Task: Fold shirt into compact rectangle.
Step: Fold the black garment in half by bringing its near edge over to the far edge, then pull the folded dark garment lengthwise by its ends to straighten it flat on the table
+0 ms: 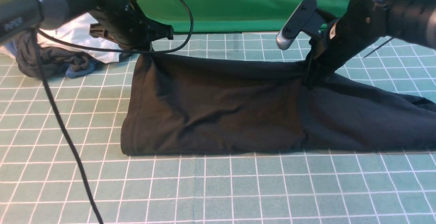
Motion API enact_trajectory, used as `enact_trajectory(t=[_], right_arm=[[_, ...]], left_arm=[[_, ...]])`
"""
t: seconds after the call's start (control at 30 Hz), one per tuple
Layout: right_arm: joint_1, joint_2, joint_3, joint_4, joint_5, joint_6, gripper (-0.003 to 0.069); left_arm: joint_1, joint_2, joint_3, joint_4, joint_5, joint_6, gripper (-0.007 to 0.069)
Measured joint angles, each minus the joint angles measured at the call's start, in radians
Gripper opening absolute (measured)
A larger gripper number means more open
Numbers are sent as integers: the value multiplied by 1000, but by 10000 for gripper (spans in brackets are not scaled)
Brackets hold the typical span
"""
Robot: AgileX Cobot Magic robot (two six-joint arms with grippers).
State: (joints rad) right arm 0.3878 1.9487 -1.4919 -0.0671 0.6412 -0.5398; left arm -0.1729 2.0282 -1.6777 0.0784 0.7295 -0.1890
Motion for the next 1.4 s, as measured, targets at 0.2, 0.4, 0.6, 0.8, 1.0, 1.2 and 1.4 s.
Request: enact_trajectory(t=[0.2,0.4,0.6,0.8,1.0,1.2,1.4], right_arm=[[-1,51,-3,-1,-76,2,49],[-6,79,-3,-1,-176,12,180],[-7,76,-3,-1,-196,48,405],[-7,-5,-3,-2,-82,93,424],[-9,-109,-3,-24,-23,116,267],[-108,-220,-7,-27,132,176,27],[-296,-223,-12,67,283,203,18]], left_arm=[[1,71,-45,57,-15,-56,11],[2,105,-49,87,-68,-73,13],[2,106,-53,109,-81,-82,36],[2,90,-54,217,-6,-157,166],[3,52,-68,254,59,-169,272],[4,-32,-74,188,212,-74,191],[-4,-76,-38,-116,267,132,23]])
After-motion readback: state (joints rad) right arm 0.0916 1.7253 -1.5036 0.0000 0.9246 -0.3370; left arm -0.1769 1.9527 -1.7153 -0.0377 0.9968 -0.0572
